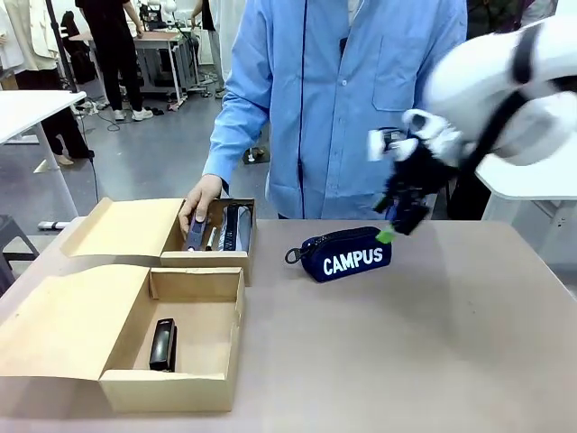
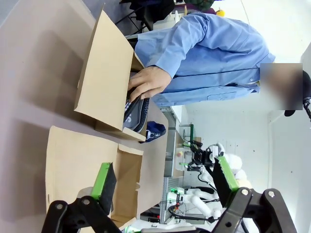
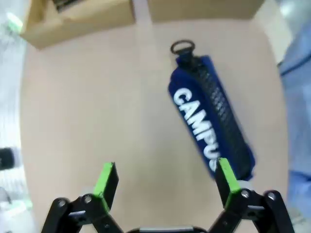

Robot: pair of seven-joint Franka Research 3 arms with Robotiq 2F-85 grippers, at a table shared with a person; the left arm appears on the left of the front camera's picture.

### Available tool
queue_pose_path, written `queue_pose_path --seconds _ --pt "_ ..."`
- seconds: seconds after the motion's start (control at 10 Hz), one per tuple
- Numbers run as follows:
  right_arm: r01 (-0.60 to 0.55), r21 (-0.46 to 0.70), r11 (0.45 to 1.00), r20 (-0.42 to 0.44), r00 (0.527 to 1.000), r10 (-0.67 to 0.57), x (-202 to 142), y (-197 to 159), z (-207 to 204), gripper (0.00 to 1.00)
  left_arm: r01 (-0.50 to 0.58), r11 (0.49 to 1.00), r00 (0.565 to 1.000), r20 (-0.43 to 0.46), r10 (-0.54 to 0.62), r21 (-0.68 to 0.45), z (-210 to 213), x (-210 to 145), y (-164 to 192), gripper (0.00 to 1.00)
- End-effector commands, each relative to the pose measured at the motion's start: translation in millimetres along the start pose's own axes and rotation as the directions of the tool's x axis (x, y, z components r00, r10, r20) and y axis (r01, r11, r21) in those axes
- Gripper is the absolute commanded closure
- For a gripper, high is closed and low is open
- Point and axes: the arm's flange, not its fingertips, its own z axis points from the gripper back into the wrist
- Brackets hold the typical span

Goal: Place items inside the box.
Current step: Pick up a Pencil pouch or Stapler and place it inside the Mailer Box closest to the robot.

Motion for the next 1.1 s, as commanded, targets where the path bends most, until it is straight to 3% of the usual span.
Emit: queue_pose_path --seconds 0.0,0.3,0.4,1.0 --pt "-0.100 -0.056 0.993 -0.137 0.986 0.092 24.4 -33.1 -32.6 0.00 0.018 1.000 1.000 0.004 -0.018 -0.017 1.5 -0.5 0.1 0.00" --pt "-0.170 -0.039 0.985 -0.264 0.952 0.154 55.2 -40.9 -77.1 0.00 0.018 1.000 1.000 0.004 -0.018 -0.017 1.5 -0.5 0.1 0.00" --pt "-0.179 -0.058 0.982 -0.279 0.948 0.156 58.1 -41.3 -83.1 0.00 0.018 1.000 1.000 0.004 -0.018 -0.017 1.5 -0.5 0.1 0.00" --pt "-0.132 0.079 0.988 -0.351 0.924 0.151 53.0 -86.1 -128.1 0.00 0.018 1.000 1.000 0.004 -0.018 -0.017 1.5 -0.5 0.1 0.00"
